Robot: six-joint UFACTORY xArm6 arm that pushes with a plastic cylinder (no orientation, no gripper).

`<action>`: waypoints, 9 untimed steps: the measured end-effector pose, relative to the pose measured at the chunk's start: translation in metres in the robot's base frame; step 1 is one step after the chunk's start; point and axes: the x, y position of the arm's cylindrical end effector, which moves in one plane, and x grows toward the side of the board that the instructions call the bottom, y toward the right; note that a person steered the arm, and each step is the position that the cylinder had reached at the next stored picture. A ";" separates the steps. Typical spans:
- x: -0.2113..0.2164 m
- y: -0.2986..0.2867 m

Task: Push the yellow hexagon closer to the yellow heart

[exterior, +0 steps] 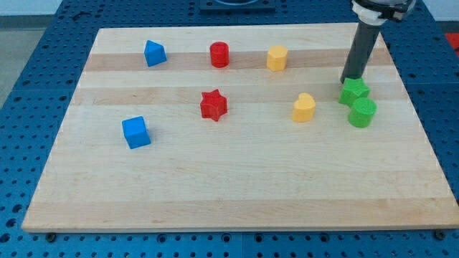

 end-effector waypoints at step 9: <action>-0.117 -0.125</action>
